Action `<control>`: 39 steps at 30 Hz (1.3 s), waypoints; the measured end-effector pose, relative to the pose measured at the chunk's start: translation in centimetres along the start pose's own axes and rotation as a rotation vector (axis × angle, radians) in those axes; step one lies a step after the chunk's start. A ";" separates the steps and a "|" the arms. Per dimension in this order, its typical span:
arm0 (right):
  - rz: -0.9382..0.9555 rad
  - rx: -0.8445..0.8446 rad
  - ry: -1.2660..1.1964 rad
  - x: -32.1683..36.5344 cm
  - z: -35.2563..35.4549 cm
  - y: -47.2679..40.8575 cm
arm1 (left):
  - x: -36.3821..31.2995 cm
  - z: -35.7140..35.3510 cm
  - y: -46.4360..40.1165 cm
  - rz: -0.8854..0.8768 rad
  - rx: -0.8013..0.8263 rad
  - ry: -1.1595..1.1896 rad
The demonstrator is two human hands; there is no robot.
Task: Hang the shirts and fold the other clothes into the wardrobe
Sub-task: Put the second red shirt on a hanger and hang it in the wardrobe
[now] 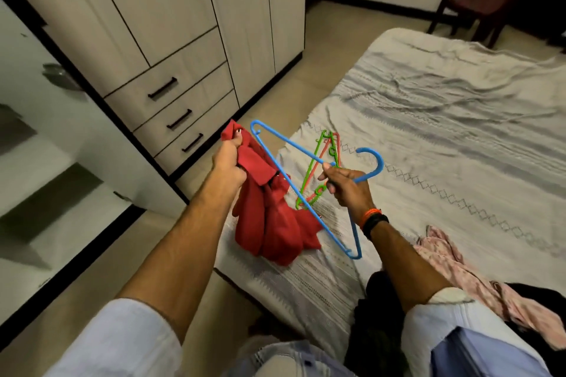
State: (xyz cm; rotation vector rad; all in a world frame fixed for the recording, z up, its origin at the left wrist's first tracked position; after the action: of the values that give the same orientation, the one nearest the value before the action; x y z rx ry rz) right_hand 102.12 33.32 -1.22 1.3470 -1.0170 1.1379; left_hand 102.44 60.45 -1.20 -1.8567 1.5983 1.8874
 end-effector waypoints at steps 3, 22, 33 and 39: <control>0.028 0.038 0.064 1.5 -0.4 0.2 | -3.0 -0.2 0.9 -0.053 0.024 0.005; 0.214 0.141 0.470 8.6 -8.3 -1.6 | -12.8 -5.8 10.5 -0.982 0.143 -1.178; 0.319 -0.097 0.507 12.6 -11.6 0.3 | -13.0 -6.9 10.9 -0.911 0.105 -0.980; 0.313 -0.214 0.453 12.9 -10.7 -0.7 | -11.4 -7.5 10.1 -0.649 0.366 -0.757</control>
State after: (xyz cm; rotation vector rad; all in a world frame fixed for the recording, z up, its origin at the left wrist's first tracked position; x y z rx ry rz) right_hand 104.28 44.29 11.25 0.7272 -0.9960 1.4399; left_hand 104.36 57.52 15.45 -1.0951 0.8635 1.5593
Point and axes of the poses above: each hand's wrist, its own y-axis away from the middle knuckle, its own z-axis out of the back of the hand, x = y × z, the point moved 9 cm from there along -y, towards the middle knuckle, and after that the axes turned 3 degrees about -x, right-handed, at the moved point
